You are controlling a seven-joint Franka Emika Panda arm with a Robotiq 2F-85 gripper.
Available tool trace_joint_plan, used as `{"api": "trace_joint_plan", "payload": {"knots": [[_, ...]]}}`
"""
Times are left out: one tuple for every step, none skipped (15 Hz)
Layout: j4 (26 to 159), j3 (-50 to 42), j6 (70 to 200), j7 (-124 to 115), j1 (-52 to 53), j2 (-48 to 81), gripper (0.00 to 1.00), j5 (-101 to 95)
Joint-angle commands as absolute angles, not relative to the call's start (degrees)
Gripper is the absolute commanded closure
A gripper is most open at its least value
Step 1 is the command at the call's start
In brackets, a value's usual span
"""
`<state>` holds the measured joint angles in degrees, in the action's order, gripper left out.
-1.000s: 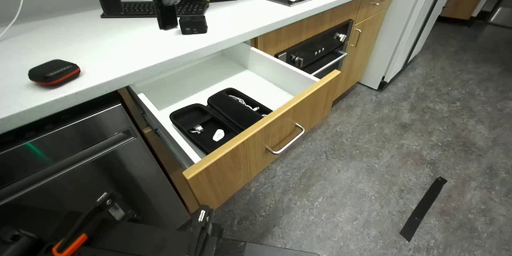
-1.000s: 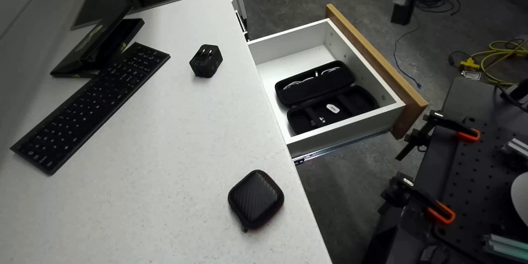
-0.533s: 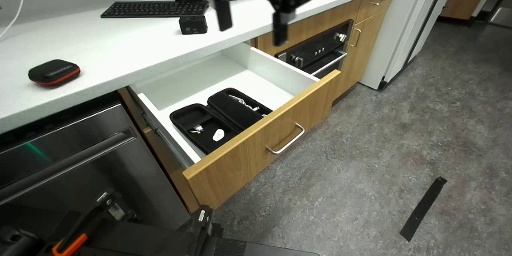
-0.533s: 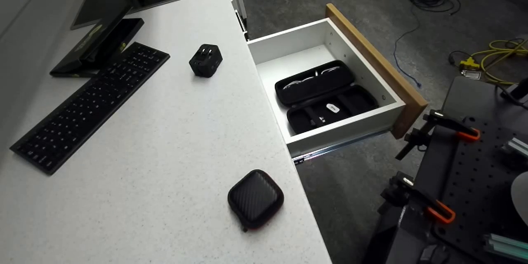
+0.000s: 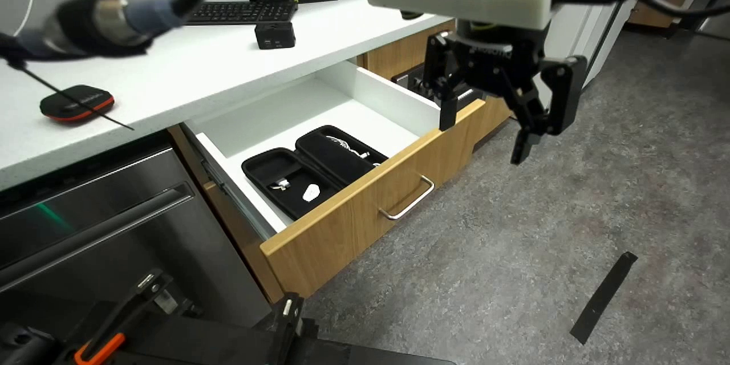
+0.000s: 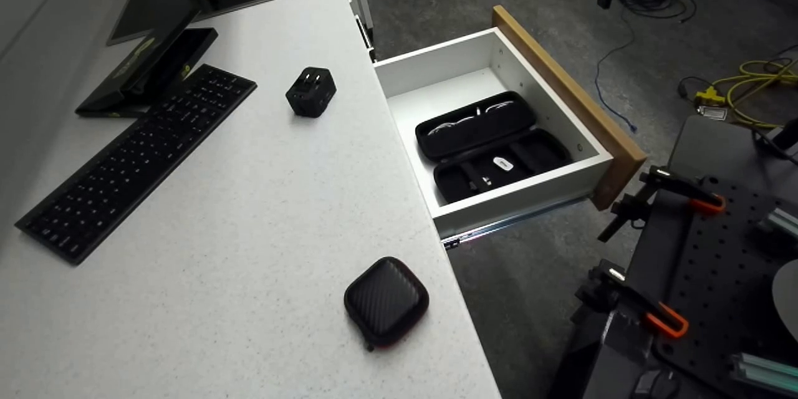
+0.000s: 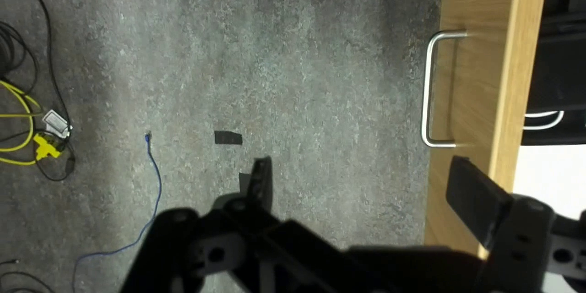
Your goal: Close the drawer
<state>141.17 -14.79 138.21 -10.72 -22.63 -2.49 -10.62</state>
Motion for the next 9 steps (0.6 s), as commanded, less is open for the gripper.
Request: {"api": "trace_joint_plan", "payload": {"knots": [[140.2,-16.3,137.8,-9.9,-21.2,-0.9,0.00,-9.7],[139.5,-16.4,137.6,-9.4,-21.0,0.3,0.00,-9.1],[139.0,-16.4,137.5,-9.4,-20.9,0.8,0.00,-8.8],[138.8,-16.4,137.3,-9.3,-20.8,1.0,0.00,-8.7],[138.7,-16.4,137.2,-9.3,-20.7,0.9,0.00,-8.7],[138.7,-16.4,137.1,-9.3,-20.7,0.9,0.00,-8.7],[138.5,-16.2,139.3,-10.7,-20.6,1.9,0.00,-8.1],[137.7,-16.4,143.0,-12.8,-20.7,4.6,0.00,-8.2],[136.6,-16.7,144.9,-14.3,-20.8,7.1,0.00,-8.4]]}}
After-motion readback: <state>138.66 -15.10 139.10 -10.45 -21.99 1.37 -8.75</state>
